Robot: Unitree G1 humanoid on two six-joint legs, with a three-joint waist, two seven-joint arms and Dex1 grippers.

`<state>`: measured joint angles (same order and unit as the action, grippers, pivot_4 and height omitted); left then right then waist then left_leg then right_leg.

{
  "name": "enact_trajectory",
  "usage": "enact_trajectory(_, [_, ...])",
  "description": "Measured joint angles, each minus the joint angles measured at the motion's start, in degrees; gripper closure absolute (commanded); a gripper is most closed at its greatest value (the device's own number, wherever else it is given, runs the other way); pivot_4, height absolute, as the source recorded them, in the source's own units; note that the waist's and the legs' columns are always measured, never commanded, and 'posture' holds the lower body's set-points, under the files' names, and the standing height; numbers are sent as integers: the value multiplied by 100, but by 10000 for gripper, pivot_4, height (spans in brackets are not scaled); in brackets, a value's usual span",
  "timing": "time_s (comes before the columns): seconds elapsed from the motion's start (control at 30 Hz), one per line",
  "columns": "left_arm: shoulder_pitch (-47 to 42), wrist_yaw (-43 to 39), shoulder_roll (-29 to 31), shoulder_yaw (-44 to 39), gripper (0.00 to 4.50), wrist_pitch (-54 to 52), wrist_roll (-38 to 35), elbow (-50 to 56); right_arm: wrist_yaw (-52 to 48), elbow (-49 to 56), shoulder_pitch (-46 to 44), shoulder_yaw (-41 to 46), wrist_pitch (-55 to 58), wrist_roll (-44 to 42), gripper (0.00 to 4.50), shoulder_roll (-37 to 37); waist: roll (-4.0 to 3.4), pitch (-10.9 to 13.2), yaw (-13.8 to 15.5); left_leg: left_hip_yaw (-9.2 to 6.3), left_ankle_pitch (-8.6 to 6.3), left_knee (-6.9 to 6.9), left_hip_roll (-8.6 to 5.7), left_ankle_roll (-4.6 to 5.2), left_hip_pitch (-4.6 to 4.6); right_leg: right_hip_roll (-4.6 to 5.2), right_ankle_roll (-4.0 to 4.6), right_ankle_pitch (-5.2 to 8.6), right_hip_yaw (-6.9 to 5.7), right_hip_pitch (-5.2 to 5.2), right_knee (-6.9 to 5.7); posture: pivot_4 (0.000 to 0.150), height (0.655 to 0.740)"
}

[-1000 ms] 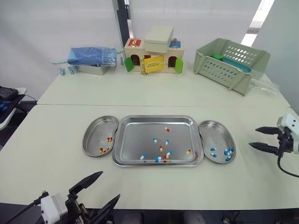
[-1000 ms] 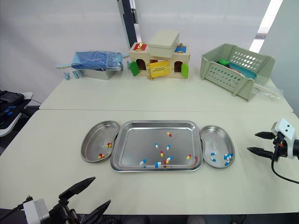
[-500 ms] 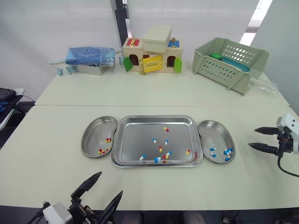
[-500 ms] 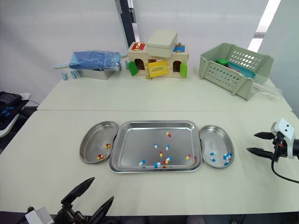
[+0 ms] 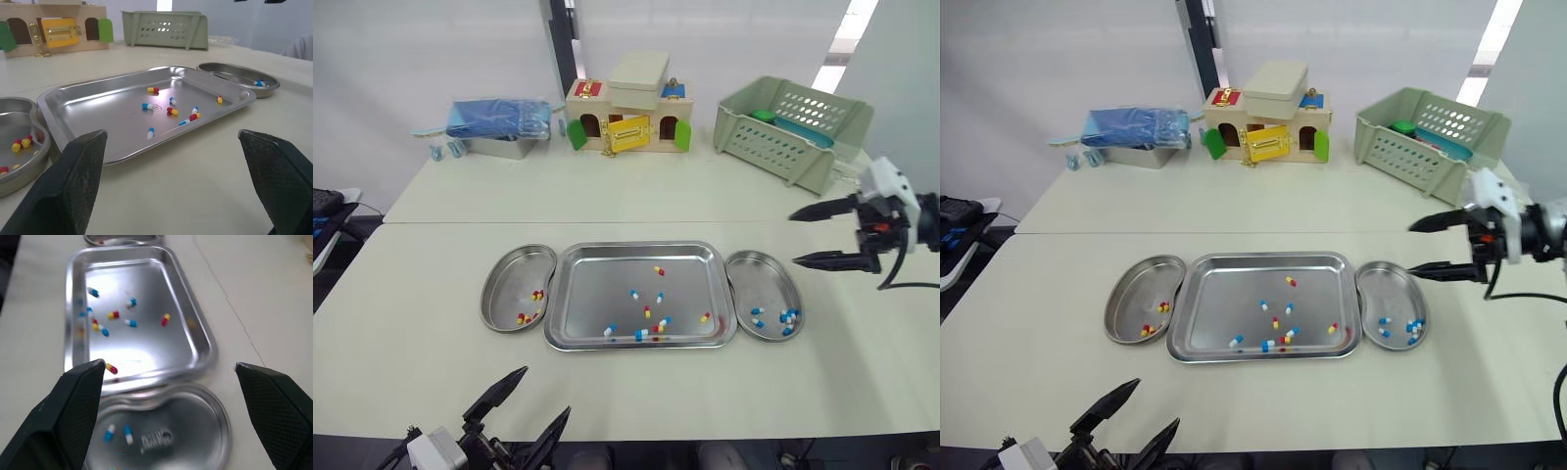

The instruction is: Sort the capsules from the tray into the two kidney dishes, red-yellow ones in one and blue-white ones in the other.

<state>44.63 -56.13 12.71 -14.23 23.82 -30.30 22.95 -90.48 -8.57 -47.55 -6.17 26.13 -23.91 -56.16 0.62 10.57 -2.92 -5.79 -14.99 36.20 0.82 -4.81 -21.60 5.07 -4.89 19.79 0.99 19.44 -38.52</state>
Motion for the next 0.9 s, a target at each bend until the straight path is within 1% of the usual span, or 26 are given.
enact_trajectory(0.1, [55,69,-158,143,671,149,4,71,-2,286,-555,-664,216,-157,0,413,3,1,12,-2,0,6,-2,0,-26,1,-3,-2,-2,26,0,1500,7400])
enact_trajectory(0.2, [68,128,-357,399,671,490,110,74,-8,354,-999,-1345,94,-181,0,1005,6,3,10,0,0,4,-2,0,-34,1,-2,-2,0,40,0,1500,7400])
enact_trajectory(0.3, [66,205,-393,552,671,698,203,68,-18,276,-1107,-1892,-376,135,0,1486,6,3,-5,5,0,2,-3,0,-49,3,-3,-2,5,58,1,1500,7400])
enact_trajectory(0.37, [70,248,-385,603,671,817,229,-52,-17,-28,-1174,-2139,-729,524,0,1909,5,3,-35,12,1,1,-4,-1,-52,4,-3,-3,11,69,-2,1500,7400])
enact_trajectory(0.53, [79,294,-276,652,671,948,224,-163,12,-752,-1593,-2392,-1123,1082,0,2777,2,5,-58,8,1,-6,-3,-2,-53,4,-1,-2,10,80,-9,1500,7400])
enact_trajectory(0.63, [66,280,-149,726,671,941,156,-186,64,-1305,-1902,-2487,-1300,1398,0,3433,2,4,-82,0,1,-7,0,-1,-48,-2,6,2,6,82,-24,1500,7400])
enact_trajectory(0.77, [15,301,-11,715,671,936,101,-198,106,-1763,-1949,-2729,-1570,1762,0,4045,1,4,-49,-10,1,-4,-1,-1,-46,-2,10,4,0,82,-37,1500,7400])
enact_trajectory(0.87, [-27,323,83,714,0,922,70,-201,274,-2125,-1918,-2895,-1855,2070,5789,4450,0,5,-50,-15,2,-5,0,-1,-42,-6,10,4,0,83,-43,1500,7400])
enact_trajectory(0.9, [-29,335,106,714,0,913,50,-202,319,-2221,-1892,-2901,-1943,2124,9148,4550,0,5,-48,-18,2,-5,0,-2,-43,-7,10,4,-1,83,-44,1500,7400])
